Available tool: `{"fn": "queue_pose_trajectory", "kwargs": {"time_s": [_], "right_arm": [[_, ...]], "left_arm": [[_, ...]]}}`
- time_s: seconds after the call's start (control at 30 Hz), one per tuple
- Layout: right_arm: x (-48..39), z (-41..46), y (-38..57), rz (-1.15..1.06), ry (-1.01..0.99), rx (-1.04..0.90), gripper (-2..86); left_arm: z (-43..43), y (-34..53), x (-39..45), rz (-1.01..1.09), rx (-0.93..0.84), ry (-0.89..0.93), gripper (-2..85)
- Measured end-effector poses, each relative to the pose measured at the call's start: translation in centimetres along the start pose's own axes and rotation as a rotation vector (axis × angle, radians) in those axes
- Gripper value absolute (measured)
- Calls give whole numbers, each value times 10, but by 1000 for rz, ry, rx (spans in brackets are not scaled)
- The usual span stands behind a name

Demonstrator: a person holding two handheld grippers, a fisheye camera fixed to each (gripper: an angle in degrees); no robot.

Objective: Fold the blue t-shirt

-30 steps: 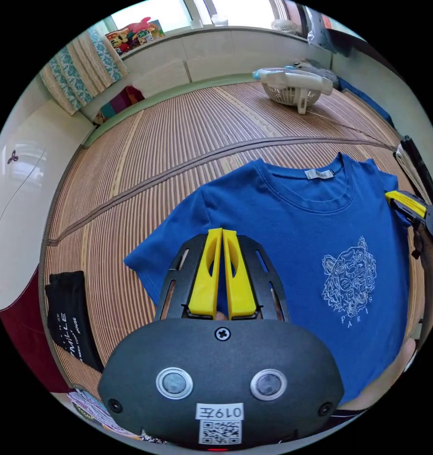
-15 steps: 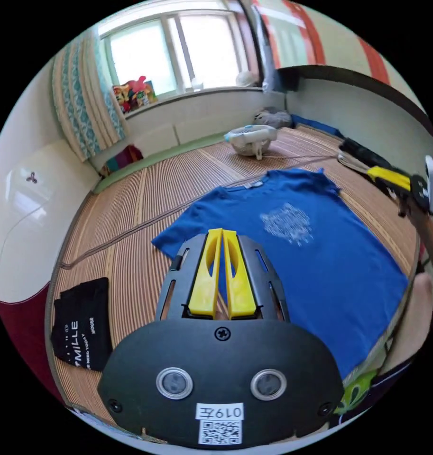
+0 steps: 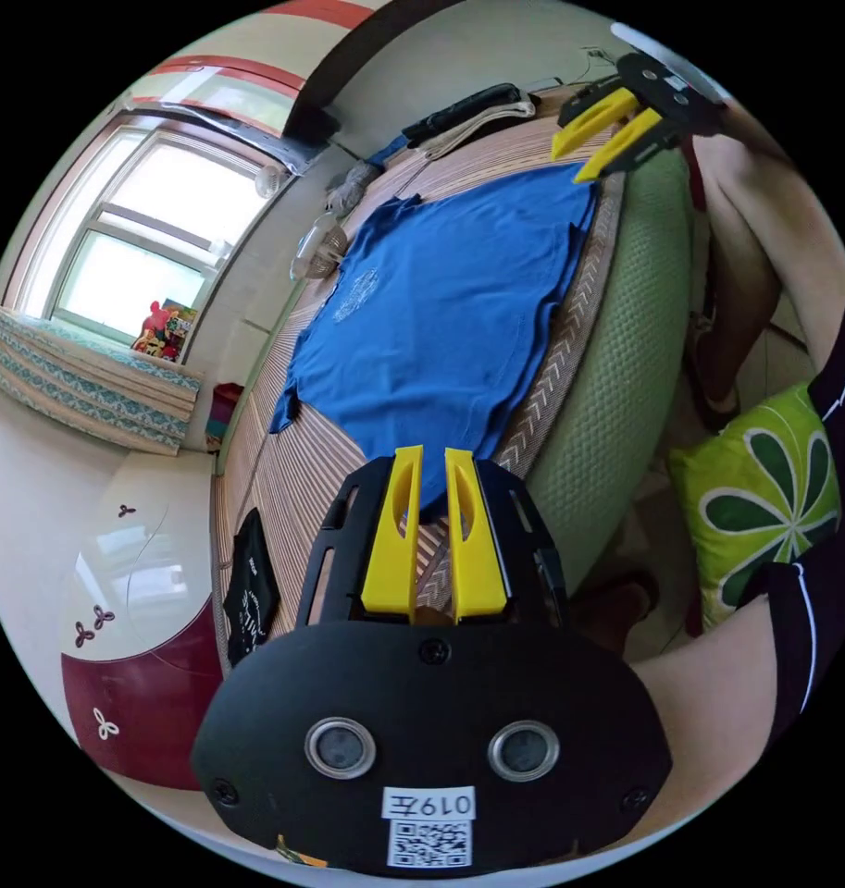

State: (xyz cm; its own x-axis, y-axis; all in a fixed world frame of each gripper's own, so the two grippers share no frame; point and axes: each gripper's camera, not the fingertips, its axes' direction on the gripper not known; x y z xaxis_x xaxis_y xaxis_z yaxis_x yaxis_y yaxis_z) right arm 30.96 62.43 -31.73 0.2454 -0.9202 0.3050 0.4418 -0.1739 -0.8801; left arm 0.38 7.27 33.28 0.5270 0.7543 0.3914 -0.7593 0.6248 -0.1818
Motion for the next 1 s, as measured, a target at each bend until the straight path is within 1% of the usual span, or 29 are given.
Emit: {"fn": "queue_pose_trajectory", "kwargs": {"time_s": [0.07,0.13,0.23,0.33,0.5,0.63,0.7,0.77,0.87,1.0], "right_arm": [[-28,1,3,-76,52,-59,80],[-32,0,7,-61,47,-78,75],[-27,-9,4,-41,69,-78,75],[-29,-13,-4,-42,75,-84,76],[-40,-17,-14,-99,106,-94,66],[-52,-23,-20,-157,155,-88,49],[-50,-27,-24,-143,138,-77,40],[-34,-33,-26,-77,95,-68,12],[-9,-41,-24,11,58,-55,-5],[7,-51,-19,60,53,-38,-9]], "left_arm": [[-11,-2,16,-21,10,16,8],[-13,-2,32,-13,0,1,8],[-14,1,57,17,-35,-41,8],[-24,6,72,12,-36,-39,9],[-37,15,90,-15,-35,-36,14],[-47,19,119,32,-33,-84,30],[-48,19,133,64,-41,-108,44],[-49,18,146,85,-47,-113,59],[-53,16,150,62,-31,-111,63],[-67,14,149,29,6,-45,62]]}}
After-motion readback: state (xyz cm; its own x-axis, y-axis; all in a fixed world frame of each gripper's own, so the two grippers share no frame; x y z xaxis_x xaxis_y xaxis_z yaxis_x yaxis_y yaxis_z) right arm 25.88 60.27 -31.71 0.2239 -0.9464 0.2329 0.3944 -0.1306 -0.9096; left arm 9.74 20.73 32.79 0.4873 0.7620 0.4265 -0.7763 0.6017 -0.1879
